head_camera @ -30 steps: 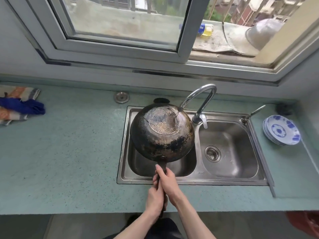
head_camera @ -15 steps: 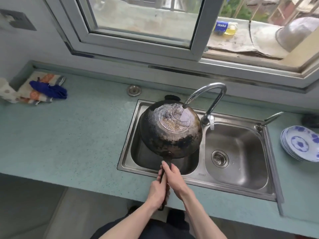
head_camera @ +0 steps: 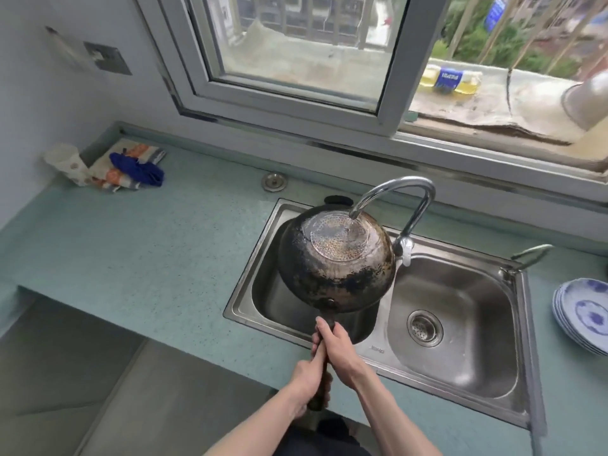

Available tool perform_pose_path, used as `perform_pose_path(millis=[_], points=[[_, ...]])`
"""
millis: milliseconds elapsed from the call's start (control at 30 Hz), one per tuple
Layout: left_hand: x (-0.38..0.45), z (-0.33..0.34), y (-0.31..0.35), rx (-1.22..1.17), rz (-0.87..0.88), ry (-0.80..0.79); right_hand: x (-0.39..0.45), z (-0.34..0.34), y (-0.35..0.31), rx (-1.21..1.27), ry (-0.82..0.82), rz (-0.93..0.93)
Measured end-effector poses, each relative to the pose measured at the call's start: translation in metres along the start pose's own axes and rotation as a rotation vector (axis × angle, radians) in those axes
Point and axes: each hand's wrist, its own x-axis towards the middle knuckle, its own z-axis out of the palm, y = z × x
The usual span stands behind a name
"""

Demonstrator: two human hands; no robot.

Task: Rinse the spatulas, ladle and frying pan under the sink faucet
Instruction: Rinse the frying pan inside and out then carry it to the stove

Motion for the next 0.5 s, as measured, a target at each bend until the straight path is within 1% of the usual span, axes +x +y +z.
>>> perform_pose_path(millis=[100, 333, 500], points=[[0.005, -0.003, -0.003, 0.037, 0.043, 0.062, 0.001, 0.008, 0.002, 0.024, 0.031, 0.016], [0.011, -0.031, -0.005, 0.004, 0.041, 0.031, 0.010, 0.035, -0.002, -0.035, 0.071, 0.053], [0.021, -0.047, -0.010, -0.024, 0.072, 0.066, 0.009, 0.057, -0.006, -0.056, 0.098, 0.061]])
